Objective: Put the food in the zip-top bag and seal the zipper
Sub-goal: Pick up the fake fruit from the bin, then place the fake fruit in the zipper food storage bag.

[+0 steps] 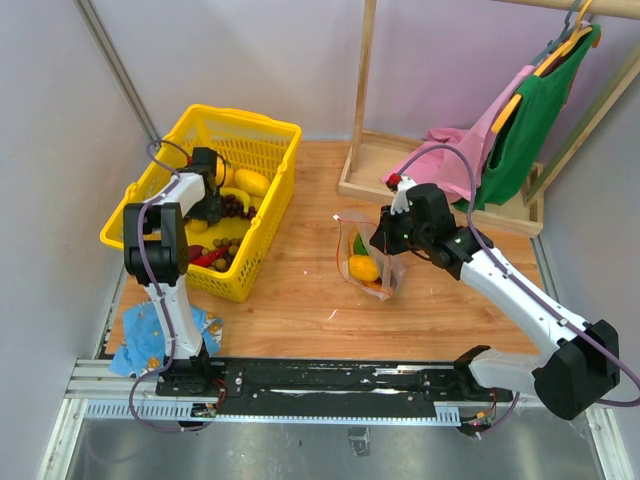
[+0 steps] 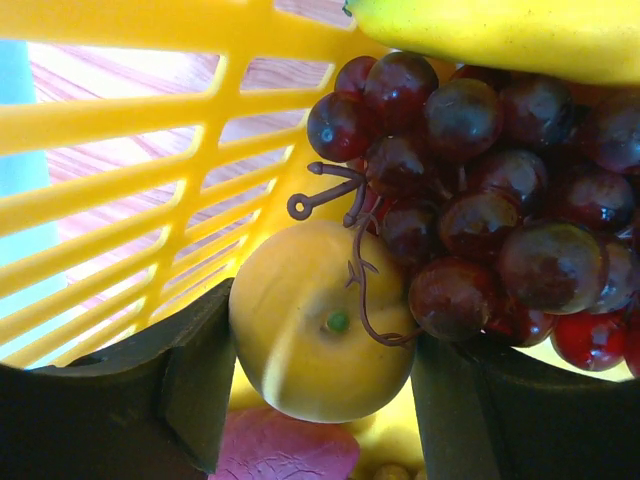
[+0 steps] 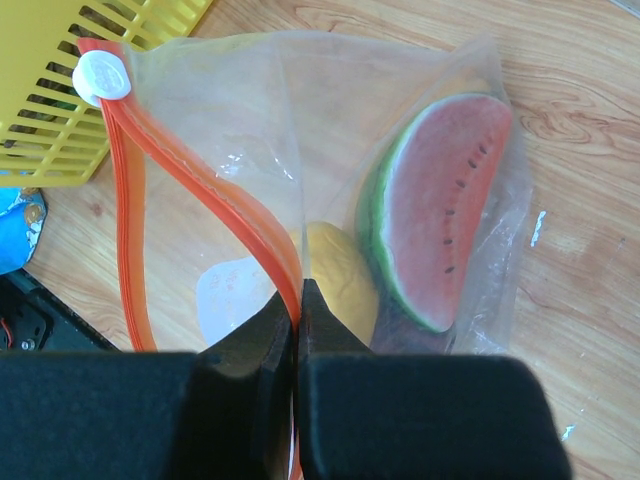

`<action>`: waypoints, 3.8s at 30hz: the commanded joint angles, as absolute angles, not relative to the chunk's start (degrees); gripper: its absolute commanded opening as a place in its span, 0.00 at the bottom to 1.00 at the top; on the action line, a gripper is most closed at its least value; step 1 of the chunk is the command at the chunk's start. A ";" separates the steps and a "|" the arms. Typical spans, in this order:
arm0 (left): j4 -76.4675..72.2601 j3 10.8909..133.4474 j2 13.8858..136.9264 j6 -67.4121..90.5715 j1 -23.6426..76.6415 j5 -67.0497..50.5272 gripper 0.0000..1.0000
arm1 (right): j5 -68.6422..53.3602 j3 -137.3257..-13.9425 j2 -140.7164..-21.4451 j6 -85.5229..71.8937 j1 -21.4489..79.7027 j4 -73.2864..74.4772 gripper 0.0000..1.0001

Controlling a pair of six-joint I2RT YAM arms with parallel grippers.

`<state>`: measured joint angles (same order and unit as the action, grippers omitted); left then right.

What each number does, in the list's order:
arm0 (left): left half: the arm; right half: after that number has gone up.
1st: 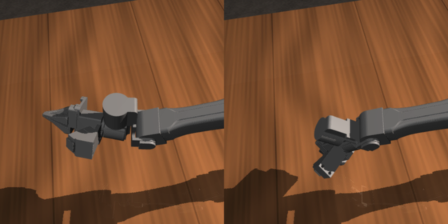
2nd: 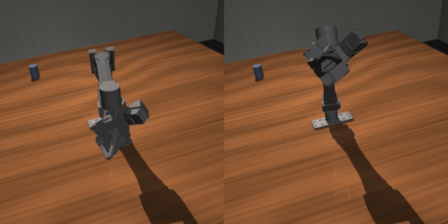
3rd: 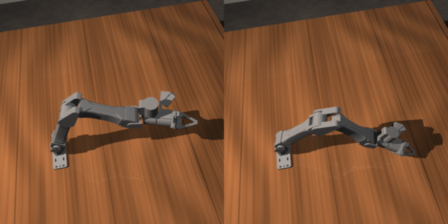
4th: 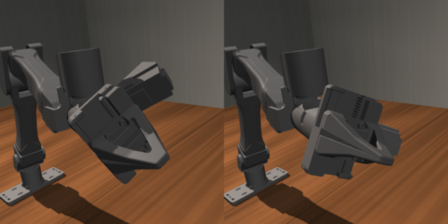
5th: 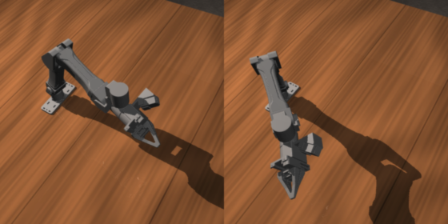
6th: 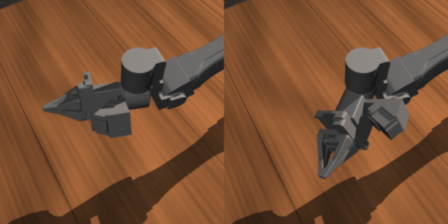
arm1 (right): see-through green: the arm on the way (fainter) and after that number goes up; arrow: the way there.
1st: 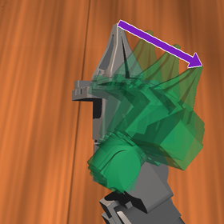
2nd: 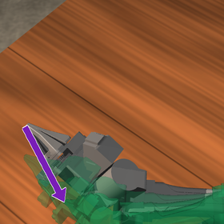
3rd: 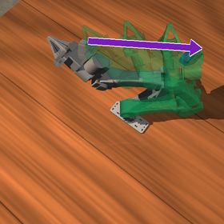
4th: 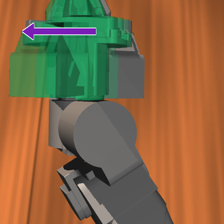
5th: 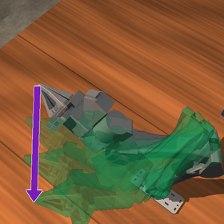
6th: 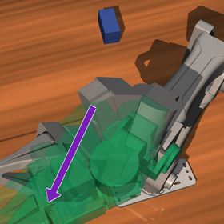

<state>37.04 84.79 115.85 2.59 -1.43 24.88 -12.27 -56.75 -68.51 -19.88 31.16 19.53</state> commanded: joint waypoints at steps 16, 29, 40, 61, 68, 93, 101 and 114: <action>39.24 84.58 99.01 6.56 -0.92 15.11 0.36 | -12.70 -59.27 -68.91 -20.45 31.36 19.03 0.02; 42.03 87.18 85.38 3.29 8.86 7.74 0.35 | -12.83 -60.02 -68.56 -20.74 31.33 19.43 0.02; 41.86 87.81 77.28 1.14 24.96 3.58 0.35 | -13.77 -61.16 -69.59 -20.51 31.38 19.74 0.02; 25.18 81.65 78.23 -1.28 50.76 -5.20 0.36 | -14.61 -63.26 -67.71 -20.85 31.45 20.72 0.02; 21.55 78.97 82.83 -0.93 51.81 -5.35 0.37 | -14.86 -63.29 -67.08 -20.83 31.41 21.03 0.02; 15.39 75.66 91.01 2.52 51.94 13.38 0.73 | -15.69 -62.65 -66.75 -20.97 31.39 21.25 0.02; 15.62 75.04 88.71 5.16 52.03 14.87 0.80 | -16.79 -62.06 -67.26 -21.79 31.46 20.32 0.02; 26.25 76.25 78.28 18.30 52.03 10.09 0.80 | -16.48 -62.07 -67.48 -21.98 31.43 20.20 0.02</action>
<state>23.51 75.83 83.31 11.86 51.57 10.79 -15.49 -61.34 -68.10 -21.23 31.16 21.74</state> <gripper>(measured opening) 0.797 0.024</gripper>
